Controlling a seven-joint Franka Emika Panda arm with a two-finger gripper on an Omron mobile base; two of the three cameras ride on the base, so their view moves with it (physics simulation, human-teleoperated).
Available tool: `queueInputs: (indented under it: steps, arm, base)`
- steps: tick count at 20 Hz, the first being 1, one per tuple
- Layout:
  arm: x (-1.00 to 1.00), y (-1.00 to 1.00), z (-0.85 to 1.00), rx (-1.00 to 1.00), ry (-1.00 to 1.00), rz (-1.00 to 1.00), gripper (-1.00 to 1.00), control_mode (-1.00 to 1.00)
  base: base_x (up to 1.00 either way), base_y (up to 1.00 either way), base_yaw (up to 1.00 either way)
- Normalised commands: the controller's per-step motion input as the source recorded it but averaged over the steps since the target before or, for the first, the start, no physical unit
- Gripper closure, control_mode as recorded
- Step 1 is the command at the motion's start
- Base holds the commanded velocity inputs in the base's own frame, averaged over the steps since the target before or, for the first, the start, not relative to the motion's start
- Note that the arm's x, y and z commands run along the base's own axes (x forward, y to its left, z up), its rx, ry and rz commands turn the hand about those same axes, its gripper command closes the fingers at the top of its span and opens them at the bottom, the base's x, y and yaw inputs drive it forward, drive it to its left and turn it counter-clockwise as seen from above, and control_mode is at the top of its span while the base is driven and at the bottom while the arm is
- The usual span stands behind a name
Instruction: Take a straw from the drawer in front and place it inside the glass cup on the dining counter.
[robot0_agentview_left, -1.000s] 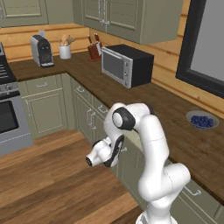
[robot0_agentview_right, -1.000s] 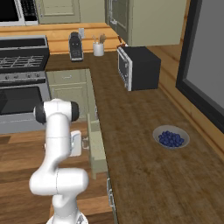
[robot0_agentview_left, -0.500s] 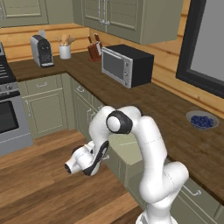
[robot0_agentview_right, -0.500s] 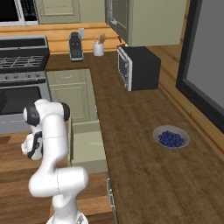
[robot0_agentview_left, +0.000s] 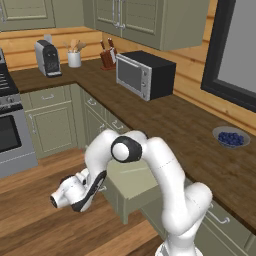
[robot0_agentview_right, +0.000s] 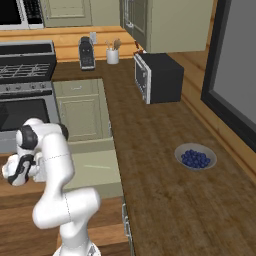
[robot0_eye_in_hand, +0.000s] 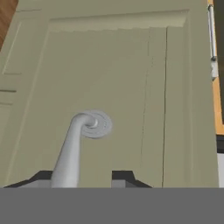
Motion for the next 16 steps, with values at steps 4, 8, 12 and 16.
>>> queueInputs:
  steps: [4, 8, 12, 16]
  arm:
    - [-0.26, 0.56, 0.06, 0.14, 0.25, -0.01, -1.0, -1.0]
    - [-0.42, 0.3, 0.01, 0.25, 0.32, -0.02, -1.0, -1.0]
    - [-0.62, 0.17, 0.3, 0.34, 0.31, -0.01, -1.0, -1.0]
    - [-0.48, 0.03, 0.44, 0.41, 0.34, 0.0, -1.0, -1.0]
  base:
    - [0.0, 0.0, 0.0]
    - [0.0, 0.0, 0.0]
    - [0.0, 0.0, 0.0]
    - [0.0, 0.0, 0.0]
